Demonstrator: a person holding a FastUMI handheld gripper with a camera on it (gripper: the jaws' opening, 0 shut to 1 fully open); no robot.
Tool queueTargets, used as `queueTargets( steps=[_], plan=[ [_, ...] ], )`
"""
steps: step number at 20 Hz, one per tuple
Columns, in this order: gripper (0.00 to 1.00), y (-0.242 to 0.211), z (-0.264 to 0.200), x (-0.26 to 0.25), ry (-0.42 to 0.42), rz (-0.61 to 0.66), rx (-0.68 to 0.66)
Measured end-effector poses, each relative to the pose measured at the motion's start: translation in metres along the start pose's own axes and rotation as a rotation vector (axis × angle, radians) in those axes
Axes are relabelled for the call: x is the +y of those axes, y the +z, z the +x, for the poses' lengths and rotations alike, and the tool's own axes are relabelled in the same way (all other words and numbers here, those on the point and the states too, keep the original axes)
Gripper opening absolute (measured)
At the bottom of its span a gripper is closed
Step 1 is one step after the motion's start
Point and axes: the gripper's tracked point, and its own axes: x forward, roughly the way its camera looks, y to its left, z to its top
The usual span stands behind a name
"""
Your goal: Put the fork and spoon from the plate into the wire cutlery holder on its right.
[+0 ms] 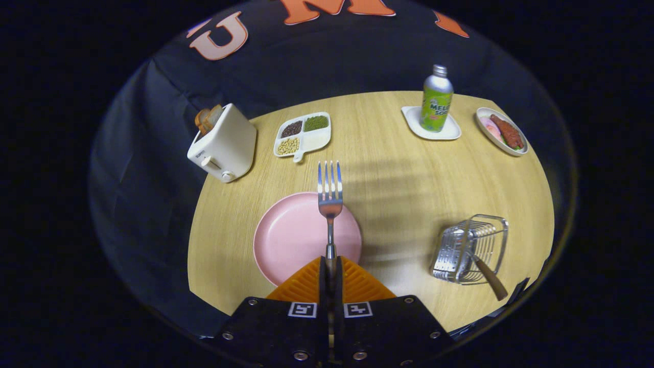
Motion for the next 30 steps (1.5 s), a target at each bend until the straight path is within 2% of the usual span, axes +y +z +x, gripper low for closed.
queueTargets(
  steps=[4, 7, 9, 19, 22, 25, 30],
  plan=[
    [0.05, 0.002, -0.043, -0.058, -0.089, 0.059, -0.018],
    [0.05, -0.009, -0.063, -0.103, -0.169, 0.115, 0.03],
    [0.05, -0.015, -0.067, -0.117, -0.187, 0.147, 0.069],
    [0.05, -0.048, -0.053, -0.124, -0.088, 0.283, 0.295],
    [0.05, -0.053, -0.047, -0.126, -0.079, 0.285, 0.358],
    [0.05, -0.051, -0.041, -0.133, -0.11, 0.279, 0.373],
    [0.06, -0.055, -0.042, -0.126, -0.088, 0.293, 0.432]
  ],
)
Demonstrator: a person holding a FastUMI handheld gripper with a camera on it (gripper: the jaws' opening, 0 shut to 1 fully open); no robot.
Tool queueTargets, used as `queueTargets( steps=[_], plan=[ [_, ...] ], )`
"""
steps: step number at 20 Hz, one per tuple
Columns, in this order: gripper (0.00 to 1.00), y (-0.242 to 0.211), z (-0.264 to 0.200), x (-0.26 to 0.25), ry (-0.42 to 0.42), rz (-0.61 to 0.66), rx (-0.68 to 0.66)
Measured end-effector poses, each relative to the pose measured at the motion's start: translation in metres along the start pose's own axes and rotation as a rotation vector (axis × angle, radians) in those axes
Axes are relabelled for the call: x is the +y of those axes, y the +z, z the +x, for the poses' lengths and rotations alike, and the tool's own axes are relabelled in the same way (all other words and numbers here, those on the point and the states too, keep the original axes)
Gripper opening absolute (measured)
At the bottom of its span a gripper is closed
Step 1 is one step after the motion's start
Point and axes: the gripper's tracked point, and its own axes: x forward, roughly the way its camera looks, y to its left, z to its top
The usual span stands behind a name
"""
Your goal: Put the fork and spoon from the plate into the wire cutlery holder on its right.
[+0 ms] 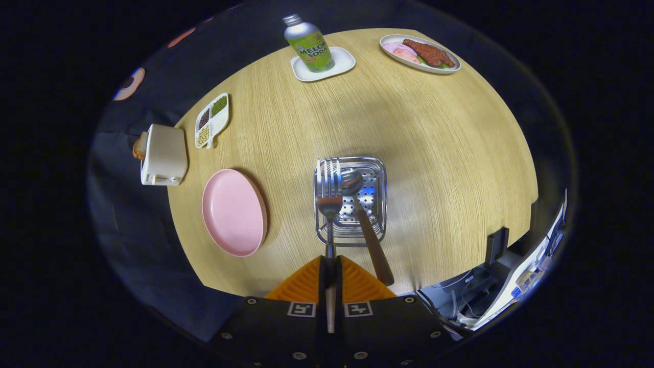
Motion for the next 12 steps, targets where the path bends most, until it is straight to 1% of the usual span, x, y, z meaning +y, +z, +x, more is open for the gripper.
queueTargets(
  steps=[4, 6, 11, 12],
  plan=[
    [0.06, -0.007, 0.006, -0.001, 0.009, 0.003, 0.058],
    [0.07, -0.002, 0.011, -0.003, 0.004, 0.024, 0.067],
    [0.12, 0.021, 0.005, -0.005, 0.013, 0.071, 0.017],
    [0.15, 0.028, 0.002, -0.006, 0.013, 0.076, -0.009]
  ],
)
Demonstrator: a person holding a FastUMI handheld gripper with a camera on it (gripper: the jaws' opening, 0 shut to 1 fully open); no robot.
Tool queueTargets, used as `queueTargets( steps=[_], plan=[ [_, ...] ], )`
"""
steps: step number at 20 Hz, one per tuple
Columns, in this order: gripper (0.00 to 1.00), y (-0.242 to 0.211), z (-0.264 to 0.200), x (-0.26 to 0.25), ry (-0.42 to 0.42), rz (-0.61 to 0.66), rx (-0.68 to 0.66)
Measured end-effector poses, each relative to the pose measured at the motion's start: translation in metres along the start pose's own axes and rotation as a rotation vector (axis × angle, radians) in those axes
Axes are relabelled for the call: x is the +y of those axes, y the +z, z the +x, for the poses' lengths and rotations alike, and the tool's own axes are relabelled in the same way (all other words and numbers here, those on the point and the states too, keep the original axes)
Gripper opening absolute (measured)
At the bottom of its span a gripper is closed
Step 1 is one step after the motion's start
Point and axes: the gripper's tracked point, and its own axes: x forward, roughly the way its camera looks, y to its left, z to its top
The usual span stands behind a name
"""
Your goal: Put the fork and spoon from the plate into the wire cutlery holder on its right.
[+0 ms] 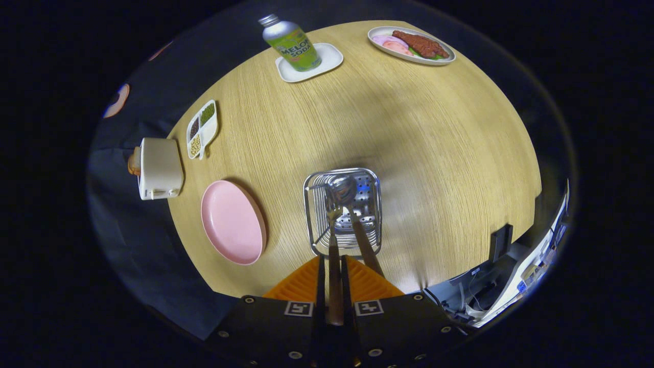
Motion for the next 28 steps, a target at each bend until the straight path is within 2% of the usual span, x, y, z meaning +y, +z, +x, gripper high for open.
queueTargets(
  steps=[6, 10, 13, 15, 18, 23, 28],
  plan=[
    [0.34, 0.04, -0.033, 0.018, 0.065, -0.056, -0.24],
    [0.49, 0.063, -0.067, 0.033, 0.09, -0.182, -0.46],
    [0.55, 0.075, -0.094, 0.056, 0.147, -0.268, -0.625],
    [0.66, 0.08, -0.112, 0.071, 0.194, -0.282, -0.722],
    [0.8, 0.09, -0.142, 0.081, 0.22, -0.308, -0.877],
    [0.88, 0.092, -0.191, 0.099, 0.258, -0.364, -1.088],
    [0.93, 0.09, -0.228, 0.111, 0.25, -0.433, -1.274]
  ],
)
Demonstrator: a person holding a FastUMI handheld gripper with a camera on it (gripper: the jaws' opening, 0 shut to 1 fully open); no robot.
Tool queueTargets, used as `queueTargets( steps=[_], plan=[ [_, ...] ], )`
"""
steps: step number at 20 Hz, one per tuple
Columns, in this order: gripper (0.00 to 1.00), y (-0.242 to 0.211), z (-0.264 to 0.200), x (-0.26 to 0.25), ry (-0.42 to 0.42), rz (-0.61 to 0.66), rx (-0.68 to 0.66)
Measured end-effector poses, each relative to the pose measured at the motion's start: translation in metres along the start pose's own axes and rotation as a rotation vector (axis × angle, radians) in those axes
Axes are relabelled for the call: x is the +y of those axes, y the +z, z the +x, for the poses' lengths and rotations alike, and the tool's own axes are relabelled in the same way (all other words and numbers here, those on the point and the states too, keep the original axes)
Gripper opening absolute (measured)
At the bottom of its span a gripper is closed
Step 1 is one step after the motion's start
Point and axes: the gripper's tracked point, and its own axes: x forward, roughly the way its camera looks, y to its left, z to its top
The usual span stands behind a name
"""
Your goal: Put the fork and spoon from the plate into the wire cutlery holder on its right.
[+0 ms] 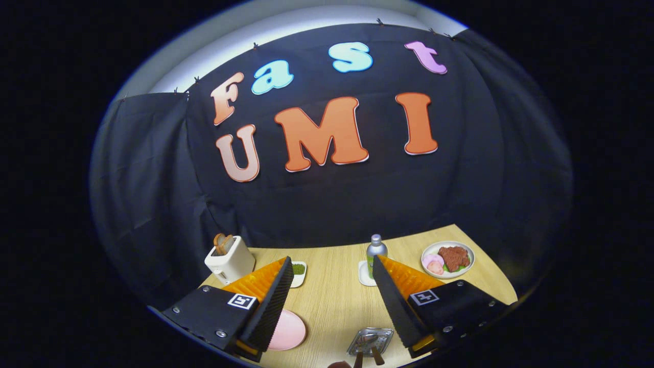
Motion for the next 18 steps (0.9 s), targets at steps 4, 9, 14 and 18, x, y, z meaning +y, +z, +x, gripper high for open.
queueTargets(
  steps=[4, 9, 14, 18],
  plan=[
    [0.95, 0.023, -0.01, 0.002, -0.008, -0.07, -0.101],
    [0.96, 0.037, -0.018, 0.011, 0.011, -0.104, -0.158],
    [0.96, 0.05, -0.026, 0.014, 0.021, -0.116, -0.218],
    [0.95, 0.057, -0.03, 0.015, 0.022, -0.13, -0.248]
  ],
)
